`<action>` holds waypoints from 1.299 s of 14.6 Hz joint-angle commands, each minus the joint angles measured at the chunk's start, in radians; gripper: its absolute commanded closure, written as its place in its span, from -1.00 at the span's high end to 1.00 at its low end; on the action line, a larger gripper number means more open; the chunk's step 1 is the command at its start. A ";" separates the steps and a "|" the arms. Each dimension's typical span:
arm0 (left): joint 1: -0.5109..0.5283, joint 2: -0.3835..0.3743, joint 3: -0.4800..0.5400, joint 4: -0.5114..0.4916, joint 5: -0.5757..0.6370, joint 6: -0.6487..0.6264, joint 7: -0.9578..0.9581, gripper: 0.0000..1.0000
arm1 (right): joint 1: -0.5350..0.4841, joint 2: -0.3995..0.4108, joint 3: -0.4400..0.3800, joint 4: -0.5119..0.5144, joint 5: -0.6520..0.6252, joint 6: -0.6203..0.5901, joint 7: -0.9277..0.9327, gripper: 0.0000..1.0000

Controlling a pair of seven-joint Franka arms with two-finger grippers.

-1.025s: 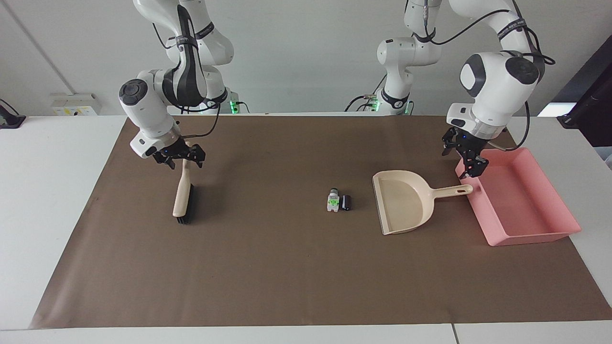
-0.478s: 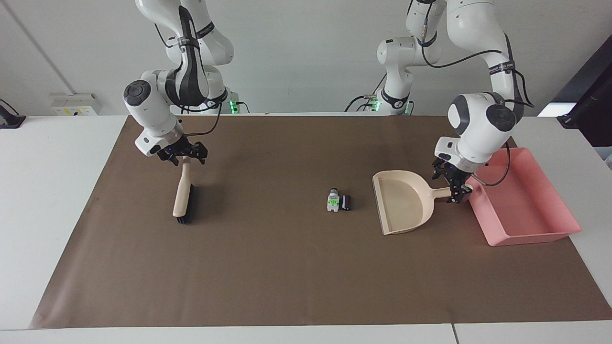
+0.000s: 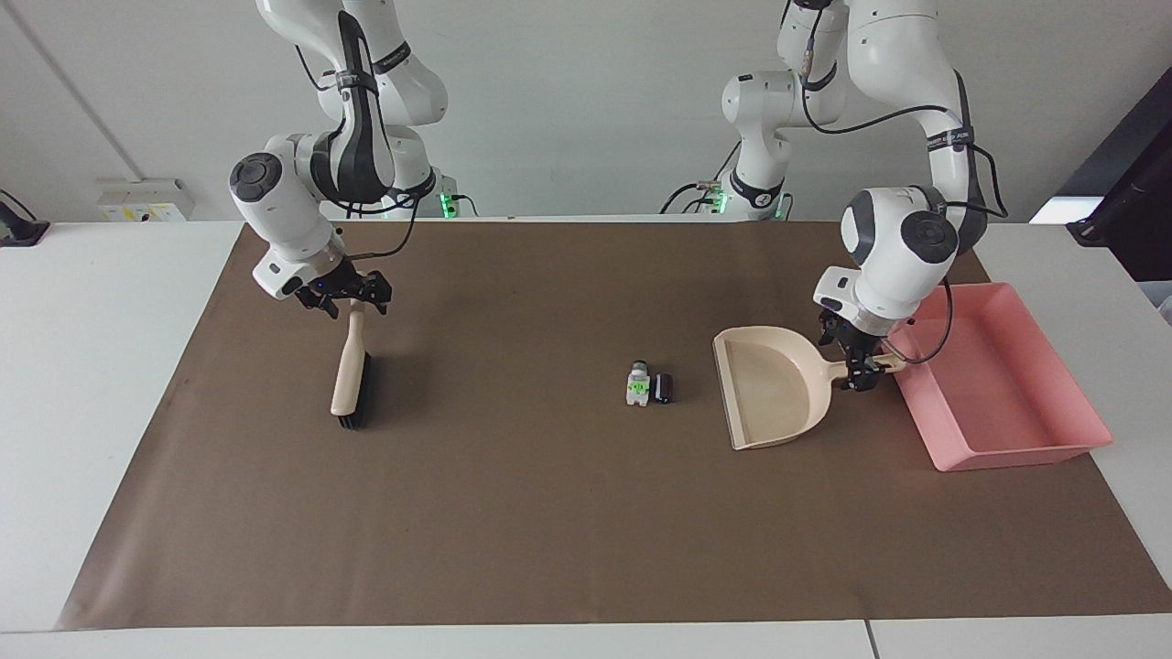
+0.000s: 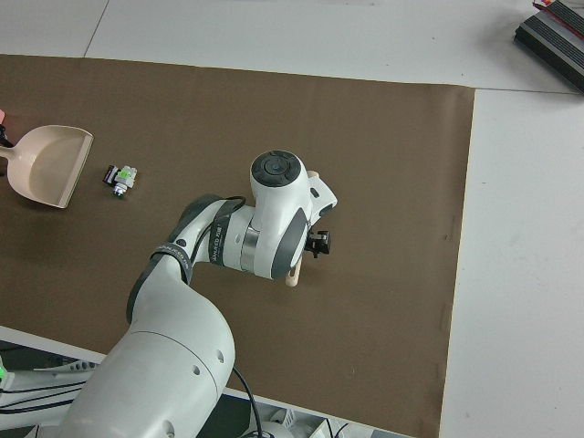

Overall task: Clean e-waste and dump in bin
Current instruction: 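Grasp the dustpan handle with the left gripper while the right gripper grasps the brush, then slide the dustpan toward the battery while the right gripper lifts the brush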

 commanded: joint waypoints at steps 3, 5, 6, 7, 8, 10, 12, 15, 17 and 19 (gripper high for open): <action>-0.002 -0.003 0.012 0.006 0.018 0.038 -0.004 -0.82 | -0.004 -0.017 0.007 -0.025 -0.007 0.024 0.035 0.69; -0.008 -0.004 0.010 0.004 0.018 0.029 -0.018 -0.99 | -0.004 -0.020 0.007 -0.033 -0.008 0.024 0.030 0.62; -0.010 -0.005 0.010 0.006 0.018 0.023 -0.022 -0.99 | -0.004 -0.021 0.007 -0.036 -0.016 0.024 0.030 0.59; -0.011 -0.006 0.010 0.006 0.018 0.021 -0.024 -0.99 | -0.004 -0.023 0.007 -0.038 -0.020 0.023 0.030 0.56; -0.013 -0.011 0.010 0.007 0.018 0.018 -0.024 -0.99 | -0.004 -0.023 0.007 -0.038 -0.022 0.020 0.030 0.49; -0.013 -0.021 0.012 0.026 0.019 -0.006 -0.012 -1.00 | -0.004 -0.023 0.007 -0.038 -0.030 0.016 0.030 0.26; -0.016 -0.029 0.010 0.058 0.021 -0.034 0.005 -1.00 | -0.004 -0.023 0.007 -0.038 -0.030 0.016 0.030 0.16; -0.082 -0.043 0.012 0.079 0.074 -0.117 -0.021 -1.00 | -0.004 -0.021 0.007 -0.036 -0.030 0.016 0.035 0.10; -0.119 -0.044 0.012 0.081 0.117 -0.137 -0.065 -1.00 | -0.004 -0.021 0.007 -0.038 -0.030 0.015 0.036 -0.59; -0.160 -0.029 0.010 0.075 0.145 -0.128 -0.123 -1.00 | -0.007 -0.020 0.007 -0.035 -0.030 0.013 0.047 -1.00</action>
